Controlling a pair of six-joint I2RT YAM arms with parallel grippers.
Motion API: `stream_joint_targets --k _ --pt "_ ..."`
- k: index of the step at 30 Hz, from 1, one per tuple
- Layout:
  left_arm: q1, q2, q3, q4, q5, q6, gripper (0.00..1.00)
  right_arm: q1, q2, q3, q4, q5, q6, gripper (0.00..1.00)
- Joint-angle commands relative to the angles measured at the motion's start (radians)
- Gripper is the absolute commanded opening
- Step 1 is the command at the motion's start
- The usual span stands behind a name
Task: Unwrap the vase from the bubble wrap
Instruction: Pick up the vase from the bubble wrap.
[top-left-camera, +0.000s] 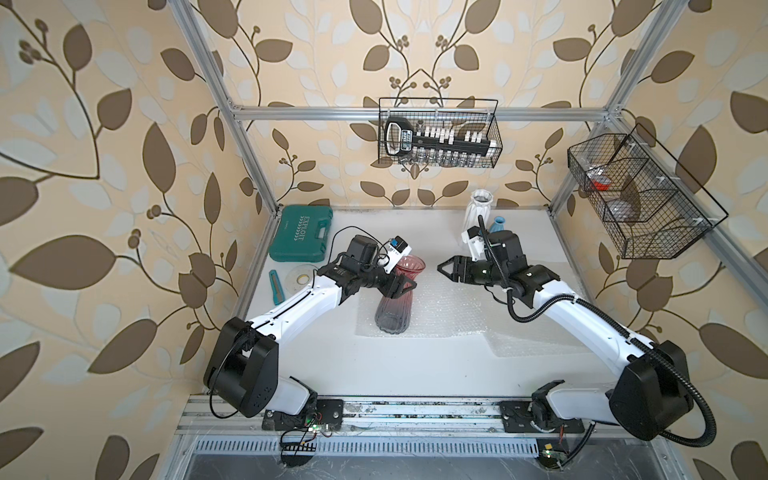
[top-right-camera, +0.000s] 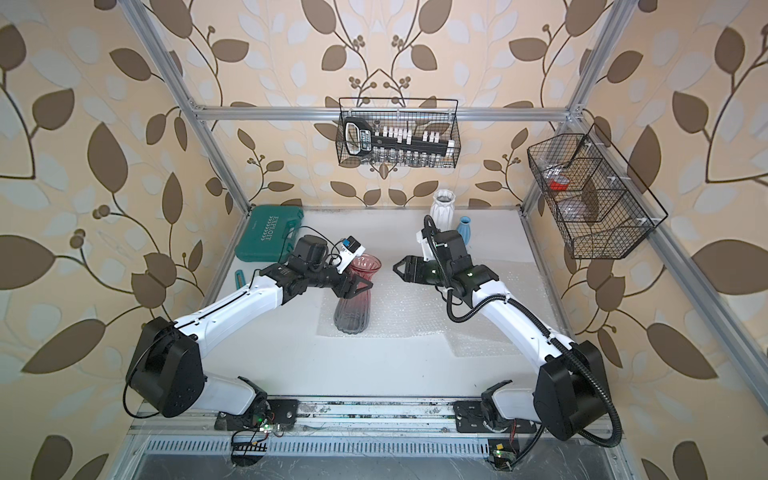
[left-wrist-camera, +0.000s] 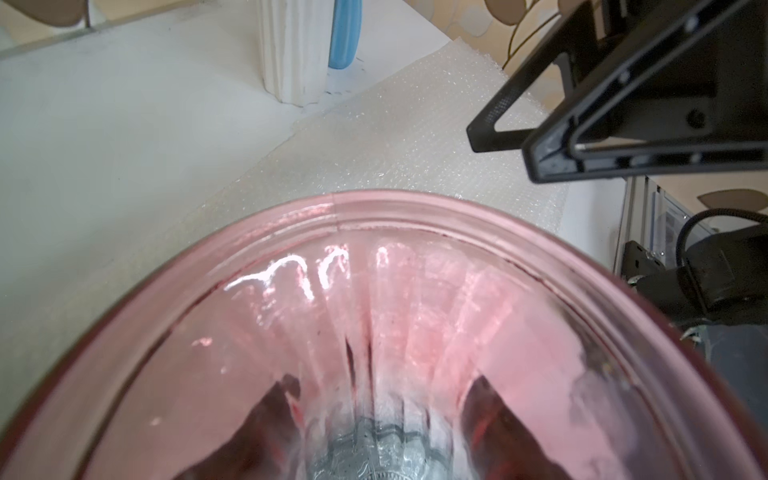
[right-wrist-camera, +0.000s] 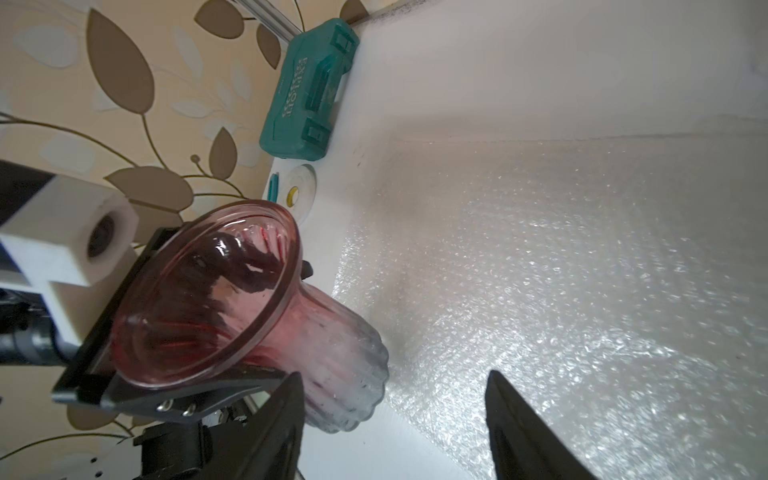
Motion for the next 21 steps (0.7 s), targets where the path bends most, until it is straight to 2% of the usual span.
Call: stream_joint_targets --k 1,5,10,21 --pt "-0.003 -0.064 0.024 0.126 0.112 0.132 0.57 -0.003 -0.007 -0.003 0.045 -0.122 0.017 0.67" --pt "-0.025 -0.068 0.013 0.111 0.132 0.227 0.57 -0.005 0.007 0.004 0.062 -0.179 0.025 0.65" --pt "-0.049 -0.061 0.018 0.093 0.108 0.252 0.57 -0.002 0.032 0.009 0.096 -0.236 0.049 0.62" --pt "-0.081 -0.056 0.022 0.061 0.095 0.346 0.57 0.026 0.120 0.064 0.038 -0.299 0.024 0.45"
